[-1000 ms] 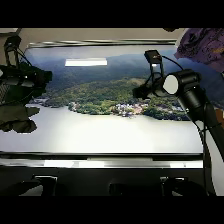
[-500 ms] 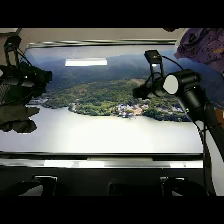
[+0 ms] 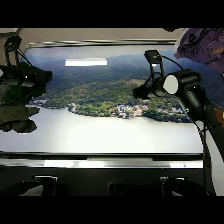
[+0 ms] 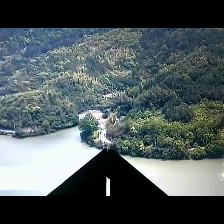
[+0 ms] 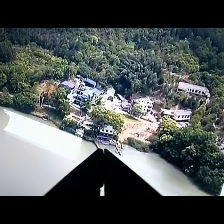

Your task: Fold the clothes and pants, and hang the long-sleeved shirts on hangers.

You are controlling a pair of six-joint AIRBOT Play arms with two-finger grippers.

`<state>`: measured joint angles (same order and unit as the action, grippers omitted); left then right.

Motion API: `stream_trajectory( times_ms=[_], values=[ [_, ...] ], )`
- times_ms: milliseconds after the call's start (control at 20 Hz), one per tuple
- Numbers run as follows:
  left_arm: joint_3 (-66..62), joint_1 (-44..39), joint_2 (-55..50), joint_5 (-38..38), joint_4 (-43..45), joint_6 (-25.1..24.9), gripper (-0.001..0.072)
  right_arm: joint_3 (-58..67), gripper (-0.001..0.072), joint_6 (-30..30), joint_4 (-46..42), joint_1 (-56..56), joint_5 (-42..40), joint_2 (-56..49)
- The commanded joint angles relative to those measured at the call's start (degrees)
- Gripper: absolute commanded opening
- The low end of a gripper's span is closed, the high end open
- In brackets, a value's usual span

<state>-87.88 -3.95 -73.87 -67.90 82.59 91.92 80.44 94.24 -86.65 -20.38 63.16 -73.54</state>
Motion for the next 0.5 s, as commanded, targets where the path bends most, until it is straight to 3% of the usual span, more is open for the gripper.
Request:
stream_trajectory(
  times_ms=[0, 200, 250, 300, 350, 450],
  values=[
    [0.0, 0.0, -0.1, 0.0, 0.0, 0.0, 0.0024, 0.1, 0.0032, 0.0, 0.0, 0.0, -0.2, 0.0],
    [0.0, 1.4, -0.8, -3.3, 1.6, 3.3, 0.006, 0.1, 0.0032, 0.0, 0.2, -0.1, -0.1, 0.0],
    [0.0, 1.6, -0.8, -5.1, 4.1, 4.5, 0.0102, 0.1, 0.0032, 0.0, 0.5, -0.1, -0.1, 0.0],
    [0.0, 1.8, -0.8, -6.8, 7.4, 5.7, 0.0516, 0.1, 0.0032, 0.0, 0.5, 0.0, -0.1, 0.0],
    [0.0, 2.2, -0.8, -8.0, 10.1, 6.1, 0.072, 0.1, 0.0032, 0.0, 0.5, -0.1, -0.1, 0.0],
    [0.0, 3.3, -0.7, -9.8, 14.8, 6.1, 0.072, 0.1, 0.0032, 0.0, 0.5, -0.1, 0.0, 0.0]
  ],
)
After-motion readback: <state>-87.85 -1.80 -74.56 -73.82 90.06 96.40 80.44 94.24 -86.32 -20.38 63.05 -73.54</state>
